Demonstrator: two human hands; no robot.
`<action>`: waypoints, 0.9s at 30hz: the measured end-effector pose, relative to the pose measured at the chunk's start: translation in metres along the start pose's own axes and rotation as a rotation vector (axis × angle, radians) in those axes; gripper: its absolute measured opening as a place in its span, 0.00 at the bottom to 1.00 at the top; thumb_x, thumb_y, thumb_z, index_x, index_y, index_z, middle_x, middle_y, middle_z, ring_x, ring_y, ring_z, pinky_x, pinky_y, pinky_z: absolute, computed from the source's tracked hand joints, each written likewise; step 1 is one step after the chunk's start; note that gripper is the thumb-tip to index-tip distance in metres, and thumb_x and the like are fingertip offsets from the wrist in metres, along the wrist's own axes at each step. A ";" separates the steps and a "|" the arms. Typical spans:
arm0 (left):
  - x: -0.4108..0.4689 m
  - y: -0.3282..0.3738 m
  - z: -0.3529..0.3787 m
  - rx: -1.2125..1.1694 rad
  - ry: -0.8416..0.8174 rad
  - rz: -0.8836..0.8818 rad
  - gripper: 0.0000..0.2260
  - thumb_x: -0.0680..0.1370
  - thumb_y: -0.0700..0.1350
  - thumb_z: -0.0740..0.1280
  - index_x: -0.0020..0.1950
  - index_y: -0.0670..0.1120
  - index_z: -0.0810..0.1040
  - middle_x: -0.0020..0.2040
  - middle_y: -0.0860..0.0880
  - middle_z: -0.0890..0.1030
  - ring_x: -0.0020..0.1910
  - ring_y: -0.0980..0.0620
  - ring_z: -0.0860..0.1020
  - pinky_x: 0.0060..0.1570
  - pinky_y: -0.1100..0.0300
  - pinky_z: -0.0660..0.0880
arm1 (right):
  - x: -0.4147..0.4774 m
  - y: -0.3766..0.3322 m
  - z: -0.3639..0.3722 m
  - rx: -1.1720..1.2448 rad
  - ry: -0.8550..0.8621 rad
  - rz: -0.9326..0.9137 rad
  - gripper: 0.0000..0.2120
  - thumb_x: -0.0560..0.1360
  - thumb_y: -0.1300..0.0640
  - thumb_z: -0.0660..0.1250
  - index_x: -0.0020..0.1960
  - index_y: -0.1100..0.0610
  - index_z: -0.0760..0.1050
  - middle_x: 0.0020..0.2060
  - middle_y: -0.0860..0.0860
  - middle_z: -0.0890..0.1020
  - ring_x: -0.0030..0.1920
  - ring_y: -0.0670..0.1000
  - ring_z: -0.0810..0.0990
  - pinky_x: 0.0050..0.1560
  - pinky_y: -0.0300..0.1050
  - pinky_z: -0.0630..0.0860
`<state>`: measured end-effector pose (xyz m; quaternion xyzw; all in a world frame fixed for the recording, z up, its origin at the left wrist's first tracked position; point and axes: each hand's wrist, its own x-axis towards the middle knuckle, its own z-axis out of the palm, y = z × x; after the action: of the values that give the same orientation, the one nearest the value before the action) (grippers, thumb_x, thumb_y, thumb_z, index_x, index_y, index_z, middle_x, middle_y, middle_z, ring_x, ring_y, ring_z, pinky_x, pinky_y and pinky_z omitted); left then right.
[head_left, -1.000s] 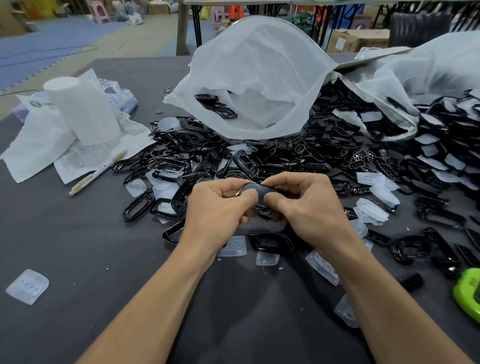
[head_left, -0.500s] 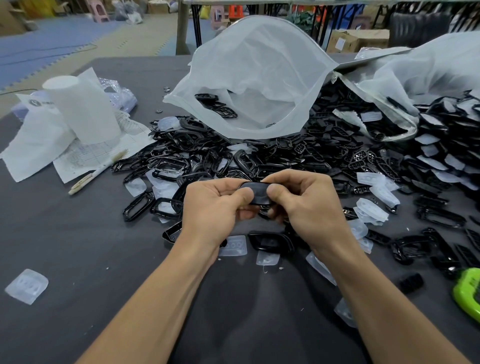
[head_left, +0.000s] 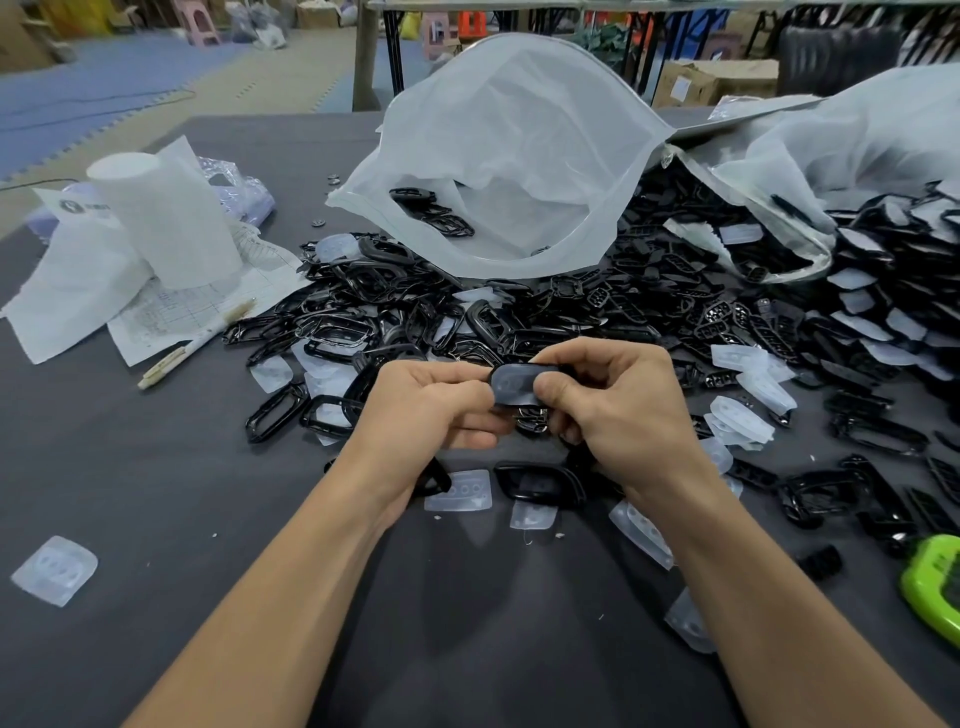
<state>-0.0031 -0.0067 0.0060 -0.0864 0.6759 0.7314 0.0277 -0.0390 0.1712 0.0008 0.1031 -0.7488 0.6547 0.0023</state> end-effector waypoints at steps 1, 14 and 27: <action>0.000 -0.001 0.000 0.006 0.006 0.008 0.07 0.74 0.36 0.73 0.44 0.45 0.89 0.38 0.43 0.87 0.35 0.51 0.86 0.34 0.64 0.80 | 0.000 0.000 0.000 -0.005 -0.008 -0.001 0.10 0.74 0.67 0.74 0.43 0.52 0.86 0.29 0.54 0.83 0.27 0.50 0.77 0.29 0.42 0.73; 0.000 -0.006 0.008 0.018 0.060 0.041 0.06 0.77 0.31 0.71 0.43 0.36 0.87 0.33 0.41 0.82 0.27 0.52 0.76 0.30 0.64 0.76 | -0.002 -0.004 0.004 0.026 -0.028 0.062 0.11 0.76 0.67 0.71 0.40 0.54 0.85 0.29 0.50 0.82 0.27 0.47 0.78 0.28 0.39 0.72; 0.000 -0.009 0.013 0.226 0.167 0.200 0.08 0.77 0.41 0.75 0.39 0.51 0.89 0.33 0.47 0.86 0.27 0.51 0.82 0.27 0.63 0.74 | -0.004 -0.003 0.005 -0.073 -0.026 -0.024 0.10 0.75 0.65 0.72 0.40 0.52 0.87 0.30 0.52 0.84 0.26 0.48 0.79 0.28 0.40 0.73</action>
<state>-0.0027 0.0071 -0.0019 -0.0755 0.7590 0.6402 -0.0917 -0.0340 0.1663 0.0026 0.1204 -0.7710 0.6253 0.0044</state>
